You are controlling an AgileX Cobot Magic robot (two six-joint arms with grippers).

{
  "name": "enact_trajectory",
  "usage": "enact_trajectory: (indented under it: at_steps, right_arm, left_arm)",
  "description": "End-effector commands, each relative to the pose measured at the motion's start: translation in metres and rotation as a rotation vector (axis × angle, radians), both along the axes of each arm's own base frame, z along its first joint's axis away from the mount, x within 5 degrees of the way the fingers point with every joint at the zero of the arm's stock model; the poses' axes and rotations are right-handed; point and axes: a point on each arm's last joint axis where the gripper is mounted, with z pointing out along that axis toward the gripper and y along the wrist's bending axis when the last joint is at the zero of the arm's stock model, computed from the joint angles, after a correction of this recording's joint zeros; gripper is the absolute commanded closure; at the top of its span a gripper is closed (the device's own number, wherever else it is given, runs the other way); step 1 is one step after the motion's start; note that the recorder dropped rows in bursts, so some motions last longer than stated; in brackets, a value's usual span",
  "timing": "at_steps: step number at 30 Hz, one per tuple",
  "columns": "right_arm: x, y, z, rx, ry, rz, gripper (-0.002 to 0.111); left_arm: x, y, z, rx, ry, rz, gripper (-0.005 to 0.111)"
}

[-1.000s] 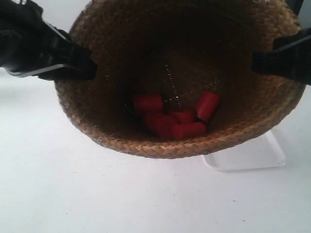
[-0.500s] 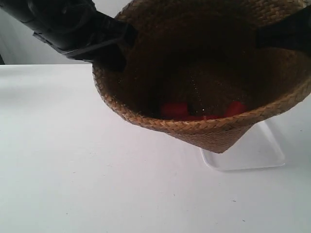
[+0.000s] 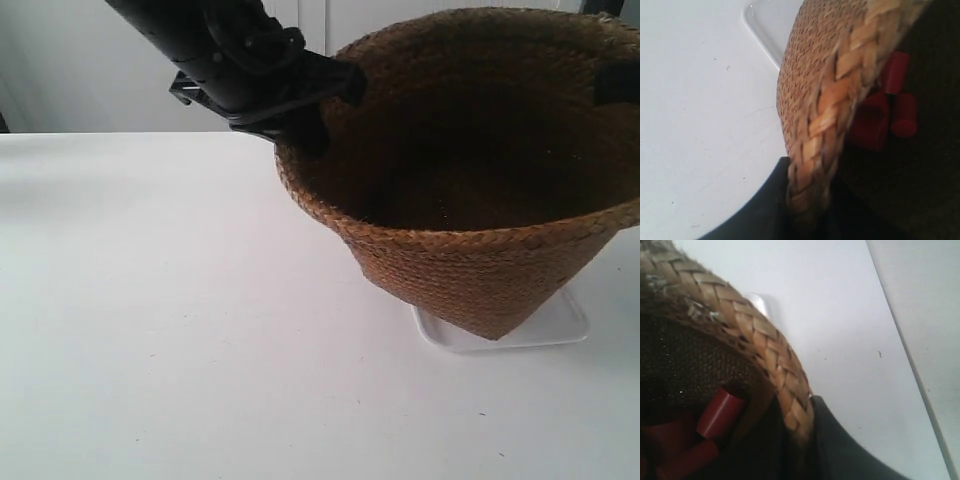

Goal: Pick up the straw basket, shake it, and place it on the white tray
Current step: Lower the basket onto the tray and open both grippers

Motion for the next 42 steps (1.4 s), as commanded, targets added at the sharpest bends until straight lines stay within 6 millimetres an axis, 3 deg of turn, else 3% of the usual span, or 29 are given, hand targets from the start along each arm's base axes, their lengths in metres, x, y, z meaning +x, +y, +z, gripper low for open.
enact_trajectory:
  at_steps: [1,15,25,28,36,39,42]
  right_arm:
    - [0.007,-0.035,0.000,-0.179,0.038,-0.100,0.108]
    - [0.045,-0.062,-0.034,-0.202,0.172,-0.176,0.108]
    - [0.051,-0.063,-0.035,-0.171,0.124,-0.157,0.106]
    - [0.052,-0.061,-0.035,-0.157,0.118,-0.151,0.094]
    - [0.052,-0.059,-0.036,-0.125,0.116,-0.150,0.040]
    - [0.055,-0.058,-0.036,-0.118,0.090,-0.135,0.030]
    - [0.059,-0.055,-0.033,-0.108,0.043,-0.109,0.028]
  left_arm:
    - [0.015,0.009,0.001,0.114,-0.065,-0.004,0.107]
    - [0.053,-0.017,-0.026,0.154,-0.066,-0.008,0.107]
    - [0.057,-0.025,-0.029,0.108,-0.092,-0.053,0.107]
    - [0.056,-0.027,-0.028,0.083,-0.090,-0.061,0.097]
    - [0.055,-0.027,-0.029,0.077,-0.073,-0.058,0.043]
    - [0.055,-0.028,-0.028,0.073,-0.079,-0.057,0.036]
    - [0.057,-0.029,-0.027,0.060,-0.098,-0.052,0.036]
